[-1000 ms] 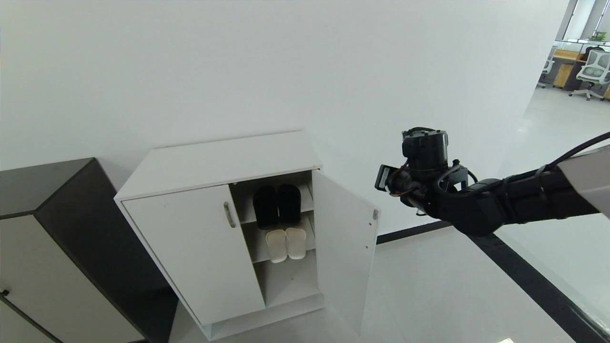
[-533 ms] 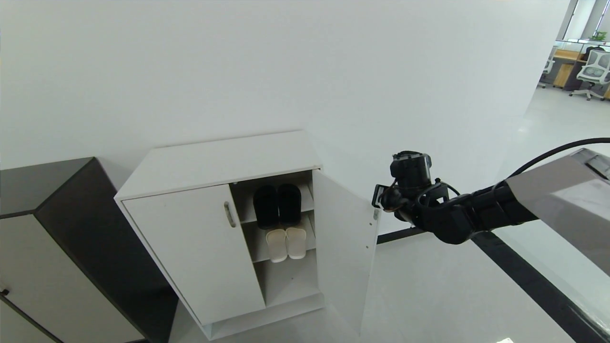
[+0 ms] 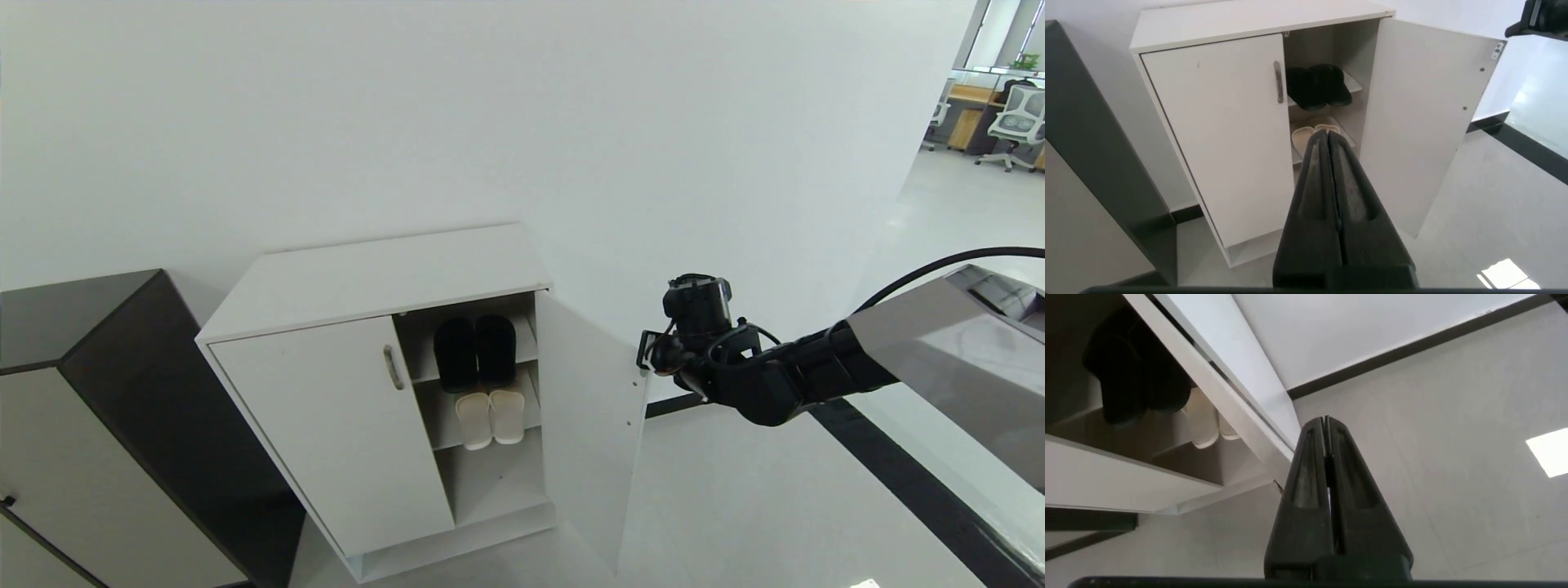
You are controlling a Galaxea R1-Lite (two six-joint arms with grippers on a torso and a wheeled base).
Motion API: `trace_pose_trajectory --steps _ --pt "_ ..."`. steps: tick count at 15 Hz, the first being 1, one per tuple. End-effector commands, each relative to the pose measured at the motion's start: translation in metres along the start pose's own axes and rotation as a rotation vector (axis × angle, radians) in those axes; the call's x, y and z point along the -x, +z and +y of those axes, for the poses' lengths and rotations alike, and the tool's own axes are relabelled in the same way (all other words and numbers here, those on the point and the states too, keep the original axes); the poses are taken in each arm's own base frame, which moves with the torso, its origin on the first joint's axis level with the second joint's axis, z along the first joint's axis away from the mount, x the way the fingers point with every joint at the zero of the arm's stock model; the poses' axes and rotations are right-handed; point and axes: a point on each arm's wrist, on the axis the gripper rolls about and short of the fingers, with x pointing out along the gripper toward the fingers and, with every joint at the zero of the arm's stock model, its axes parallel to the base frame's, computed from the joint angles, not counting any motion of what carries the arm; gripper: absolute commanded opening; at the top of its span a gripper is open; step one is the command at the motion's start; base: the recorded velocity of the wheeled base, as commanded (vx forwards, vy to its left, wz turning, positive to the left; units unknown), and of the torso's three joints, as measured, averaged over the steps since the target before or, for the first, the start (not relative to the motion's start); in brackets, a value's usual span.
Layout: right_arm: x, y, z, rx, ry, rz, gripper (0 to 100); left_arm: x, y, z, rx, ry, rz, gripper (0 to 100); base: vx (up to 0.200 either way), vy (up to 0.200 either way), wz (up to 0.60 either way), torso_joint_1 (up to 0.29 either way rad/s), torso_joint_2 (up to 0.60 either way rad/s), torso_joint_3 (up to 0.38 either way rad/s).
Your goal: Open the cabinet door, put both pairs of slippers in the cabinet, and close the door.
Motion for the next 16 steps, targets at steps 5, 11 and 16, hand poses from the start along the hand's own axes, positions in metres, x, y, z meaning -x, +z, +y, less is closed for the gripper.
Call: trace_pose_trajectory --steps 5,11,16 --pt "0.004 -0.007 0.007 0.017 0.011 0.024 0 0.000 0.000 0.000 0.000 0.000 0.001 0 0.000 0.000 0.00 0.000 0.00 0.000" --pt "0.029 -0.023 0.033 0.059 0.082 0.059 0 0.000 0.000 0.000 0.000 0.000 0.001 0 0.000 0.000 0.00 0.000 0.00 0.000" --pt "0.083 -0.056 0.081 0.126 0.251 0.129 0 0.000 0.000 0.000 0.000 0.000 0.001 0 0.000 0.000 0.00 0.000 0.00 0.000"
